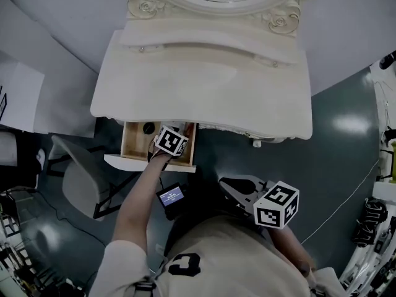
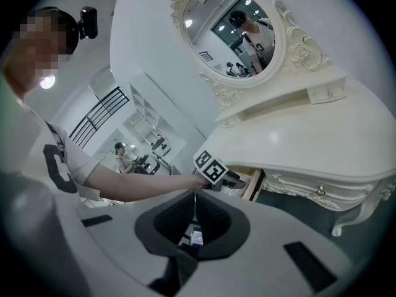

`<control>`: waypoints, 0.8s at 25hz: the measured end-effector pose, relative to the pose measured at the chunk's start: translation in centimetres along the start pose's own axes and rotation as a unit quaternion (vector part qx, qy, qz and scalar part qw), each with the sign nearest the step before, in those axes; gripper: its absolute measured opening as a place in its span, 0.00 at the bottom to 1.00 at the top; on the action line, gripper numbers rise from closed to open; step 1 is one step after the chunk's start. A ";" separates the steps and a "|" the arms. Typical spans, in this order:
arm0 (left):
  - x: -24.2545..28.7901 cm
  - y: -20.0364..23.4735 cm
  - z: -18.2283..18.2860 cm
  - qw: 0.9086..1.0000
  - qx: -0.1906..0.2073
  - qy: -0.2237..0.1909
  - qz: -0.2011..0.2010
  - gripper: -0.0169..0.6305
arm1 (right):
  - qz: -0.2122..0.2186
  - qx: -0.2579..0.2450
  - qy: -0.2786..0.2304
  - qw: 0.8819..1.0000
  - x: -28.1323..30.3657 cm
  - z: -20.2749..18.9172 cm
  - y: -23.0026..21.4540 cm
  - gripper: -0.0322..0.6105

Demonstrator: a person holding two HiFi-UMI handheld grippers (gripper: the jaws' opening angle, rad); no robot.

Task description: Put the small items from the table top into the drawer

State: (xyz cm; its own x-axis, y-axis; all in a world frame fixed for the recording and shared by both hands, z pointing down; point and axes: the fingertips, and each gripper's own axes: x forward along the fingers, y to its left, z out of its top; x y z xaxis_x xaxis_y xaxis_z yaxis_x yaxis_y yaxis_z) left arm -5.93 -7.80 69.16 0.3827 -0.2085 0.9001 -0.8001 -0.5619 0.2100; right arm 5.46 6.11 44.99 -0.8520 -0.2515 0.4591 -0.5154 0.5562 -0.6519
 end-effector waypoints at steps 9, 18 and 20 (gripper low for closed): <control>-6.3 -2.2 1.9 0.997 0.012 -0.078 0.002 0.40 | 0.004 -0.015 -0.023 1.000 -1.0 0.8 0.4 0.10; -12.4 -6.6 3.5 0.987 0.009 -0.161 -0.013 0.40 | 0.013 -0.026 -0.041 0.999 -2.2 1.6 0.8 0.10; -13.6 -7.7 3.9 0.984 0.014 -0.180 -0.014 0.40 | 0.013 -0.035 -0.042 0.998 -2.5 1.7 0.9 0.10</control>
State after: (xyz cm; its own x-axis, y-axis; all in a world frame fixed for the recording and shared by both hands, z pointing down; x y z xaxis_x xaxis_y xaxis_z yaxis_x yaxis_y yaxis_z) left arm -3.20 -3.75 53.79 0.5466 -0.4593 0.7002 -0.7762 -0.5917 0.2178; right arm 7.00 5.95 42.22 -0.8707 -0.3009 0.3889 -0.4888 0.6162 -0.6176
